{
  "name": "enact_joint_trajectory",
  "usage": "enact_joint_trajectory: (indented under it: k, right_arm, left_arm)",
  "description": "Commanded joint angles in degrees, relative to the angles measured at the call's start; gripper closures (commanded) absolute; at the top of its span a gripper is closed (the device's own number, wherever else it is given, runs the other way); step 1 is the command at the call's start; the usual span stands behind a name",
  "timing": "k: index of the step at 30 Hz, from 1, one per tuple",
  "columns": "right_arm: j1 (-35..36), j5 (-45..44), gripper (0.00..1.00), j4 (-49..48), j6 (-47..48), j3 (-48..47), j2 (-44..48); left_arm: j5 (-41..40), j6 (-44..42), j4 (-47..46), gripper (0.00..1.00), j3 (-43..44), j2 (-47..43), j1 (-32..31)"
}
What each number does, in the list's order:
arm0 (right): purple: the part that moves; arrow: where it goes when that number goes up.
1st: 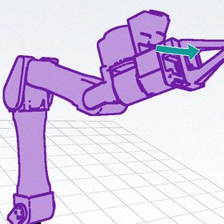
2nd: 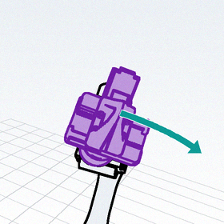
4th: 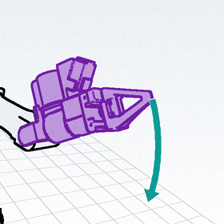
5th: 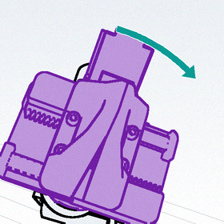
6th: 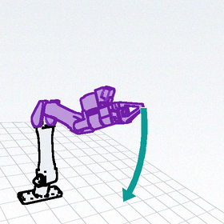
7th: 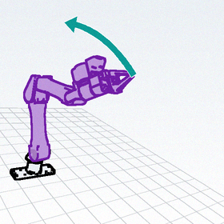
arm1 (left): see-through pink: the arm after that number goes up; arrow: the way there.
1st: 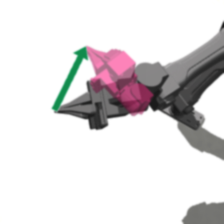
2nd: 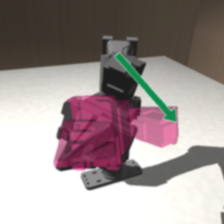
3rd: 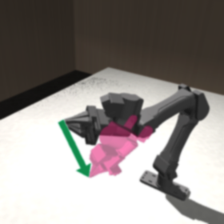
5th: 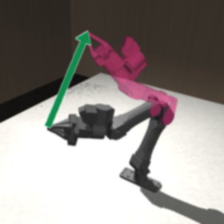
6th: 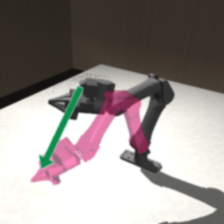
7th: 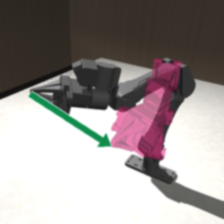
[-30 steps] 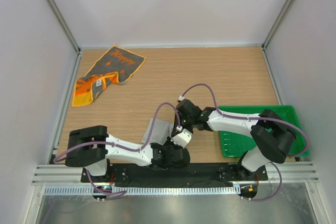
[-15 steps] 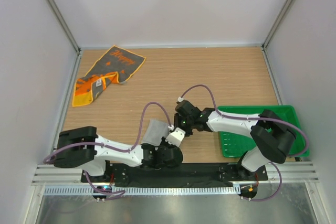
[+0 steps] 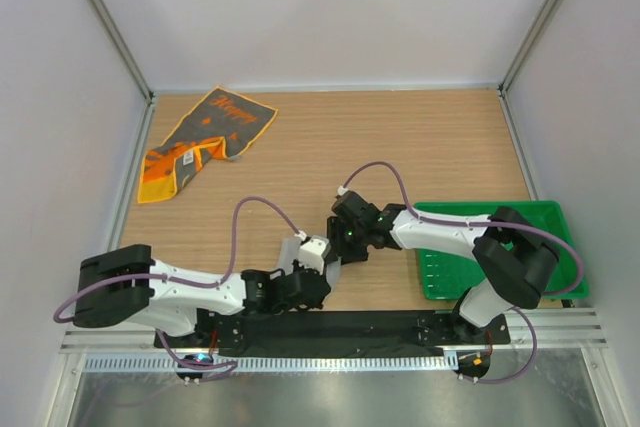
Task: Roll the towels
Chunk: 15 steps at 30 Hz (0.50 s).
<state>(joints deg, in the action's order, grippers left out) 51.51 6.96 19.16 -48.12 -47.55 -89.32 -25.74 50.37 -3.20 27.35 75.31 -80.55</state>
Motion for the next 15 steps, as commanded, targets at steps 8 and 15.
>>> enact_joint_trajectory:
  k: [8,15]
  right_arm:
    - [-3.0,-3.7,0.26,4.0,2.7,-4.7,1.1]
    - [-5.1,-4.4,0.07,3.9,4.0,-7.3,4.3]
  left_arm:
    - [7.8,5.8,-9.1,1.0,-6.7,-4.1,4.0]
    - [10.6,9.7,-10.9,1.0,-11.3,-8.5,8.3]
